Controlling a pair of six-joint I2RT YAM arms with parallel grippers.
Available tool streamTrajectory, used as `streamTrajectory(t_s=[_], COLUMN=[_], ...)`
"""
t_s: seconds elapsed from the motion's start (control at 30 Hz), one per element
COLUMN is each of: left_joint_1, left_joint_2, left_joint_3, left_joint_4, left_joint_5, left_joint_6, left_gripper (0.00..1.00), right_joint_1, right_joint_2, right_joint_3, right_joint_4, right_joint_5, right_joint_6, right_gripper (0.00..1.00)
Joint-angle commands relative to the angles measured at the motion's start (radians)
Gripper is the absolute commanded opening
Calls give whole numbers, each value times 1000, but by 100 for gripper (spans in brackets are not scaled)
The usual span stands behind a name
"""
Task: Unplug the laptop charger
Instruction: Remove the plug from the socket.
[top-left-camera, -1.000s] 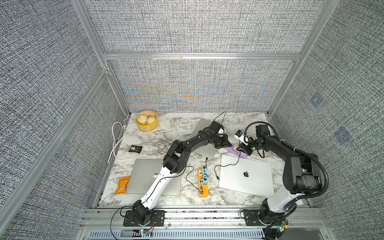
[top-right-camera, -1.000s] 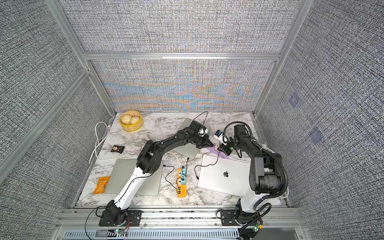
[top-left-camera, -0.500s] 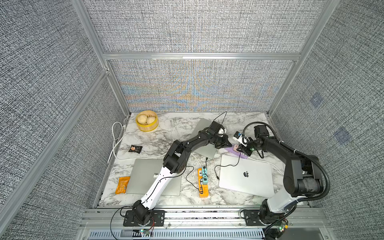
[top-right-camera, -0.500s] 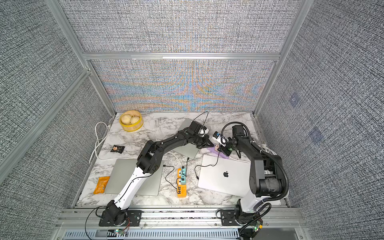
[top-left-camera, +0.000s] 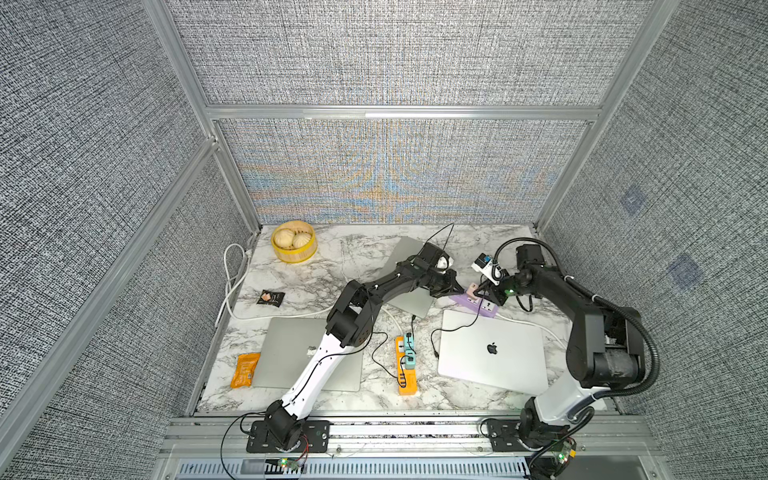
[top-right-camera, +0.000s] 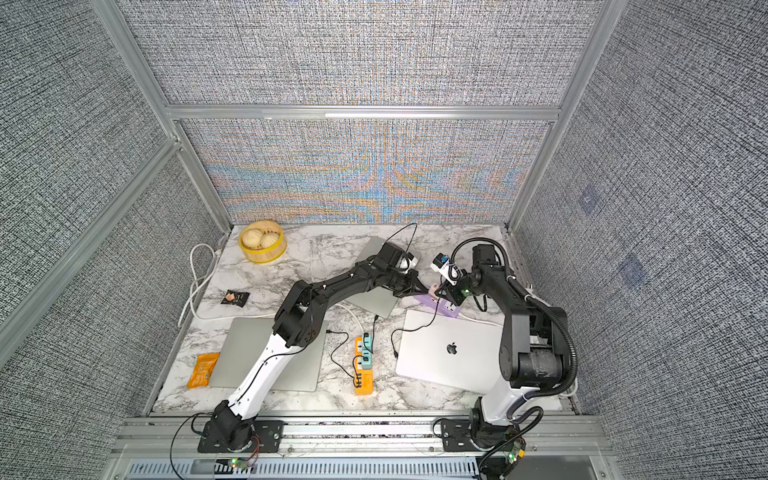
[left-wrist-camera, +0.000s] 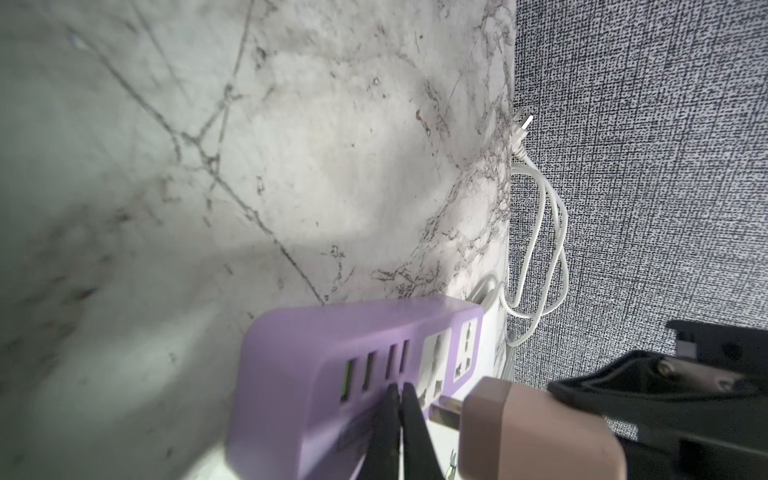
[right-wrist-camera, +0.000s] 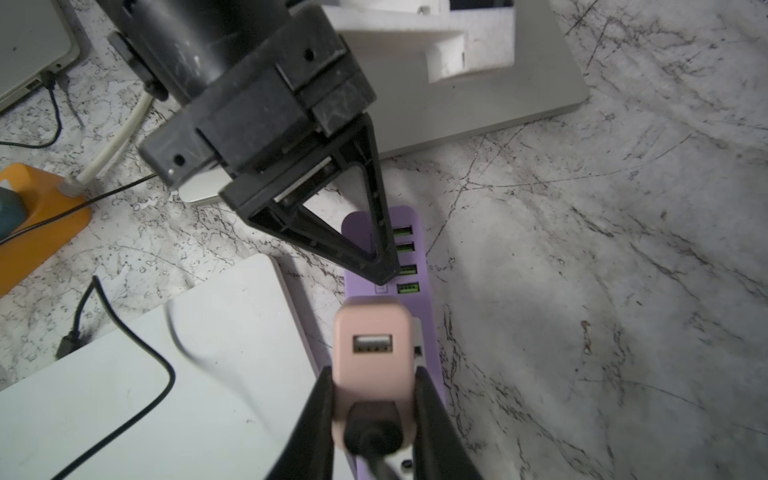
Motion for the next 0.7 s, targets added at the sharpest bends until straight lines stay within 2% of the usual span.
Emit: streamTrajectory(t_s=[0.0,0.13,0.37,0.67], left_joint_1=[-2,-3,-1,3], left_joint_2=[23,15,-7,-81], left_joint_3=[-16,-14,47,63], left_joint_4=[-179,-154,-121,-64], left_joint_5=[-76,-64,-40,-48], left_joint_6=[15,0,-36,-77], left_gripper=[7,7,7,7], right_joint_1=[11,9,0,-14], right_joint_2=[-20,-47,-91,-110], right_joint_3=[-28,-39,-19,80], right_joint_4=[40,64,37,-12], right_joint_5=[22,66,55,72], right_joint_6=[7,14,28,76], right_gripper=[11,11,11,11])
